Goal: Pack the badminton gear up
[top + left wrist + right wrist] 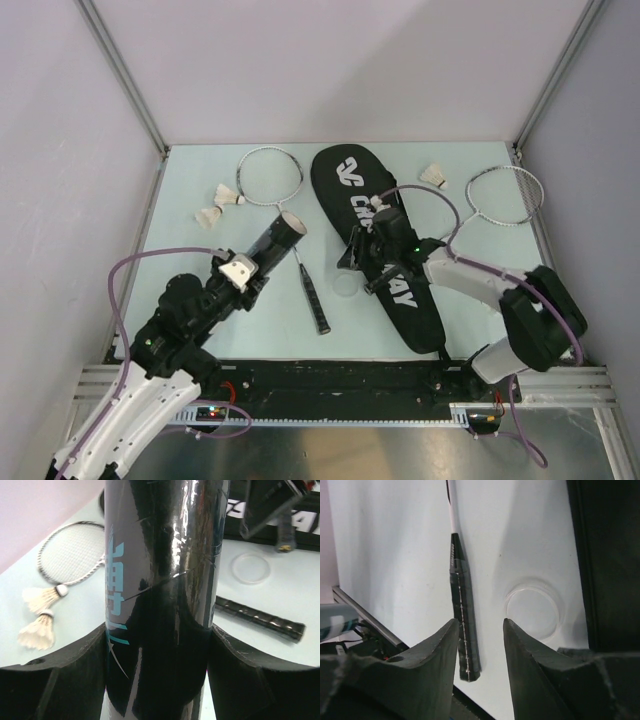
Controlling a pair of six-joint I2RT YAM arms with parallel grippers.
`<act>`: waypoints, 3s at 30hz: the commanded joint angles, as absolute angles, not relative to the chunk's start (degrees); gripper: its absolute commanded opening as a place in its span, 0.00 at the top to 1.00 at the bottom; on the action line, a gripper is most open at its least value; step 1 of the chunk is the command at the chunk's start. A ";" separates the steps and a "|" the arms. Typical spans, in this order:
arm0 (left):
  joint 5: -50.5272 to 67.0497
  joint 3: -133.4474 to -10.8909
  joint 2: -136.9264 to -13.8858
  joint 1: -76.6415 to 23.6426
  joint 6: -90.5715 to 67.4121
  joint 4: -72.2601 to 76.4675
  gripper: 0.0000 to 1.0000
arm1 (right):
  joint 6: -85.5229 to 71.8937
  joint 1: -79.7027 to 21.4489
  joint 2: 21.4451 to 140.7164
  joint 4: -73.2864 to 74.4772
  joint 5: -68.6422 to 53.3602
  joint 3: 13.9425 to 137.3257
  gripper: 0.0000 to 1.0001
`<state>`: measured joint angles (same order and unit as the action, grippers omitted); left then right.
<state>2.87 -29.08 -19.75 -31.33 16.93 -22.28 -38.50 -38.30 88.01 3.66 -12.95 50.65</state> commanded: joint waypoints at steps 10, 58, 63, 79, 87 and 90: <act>23.53 -32.03 -25.33 -31.66 14.87 -18.67 0.69 | -50.72 -20.84 65.74 32.45 10.68 52.38 0.54; 18.71 -31.22 -25.97 -32.06 12.90 -16.73 0.67 | 13.13 -15.12 81.78 43.90 29.22 54.02 0.39; 19.65 -31.02 -25.62 -32.13 11.82 -16.76 0.66 | 20.27 -14.86 80.34 44.85 24.23 53.14 0.38; 19.40 -30.21 -24.82 -33.64 11.39 -16.71 0.65 | 26.07 -12.80 82.56 42.45 32.33 47.14 0.42; 18.86 -30.01 -24.59 -34.59 11.74 -16.76 0.65 | 27.03 -11.50 85.15 40.55 34.30 46.69 0.46; 18.51 -29.98 -24.58 -34.87 11.96 -16.78 0.64 | 27.19 -11.28 85.49 40.70 34.83 46.68 0.47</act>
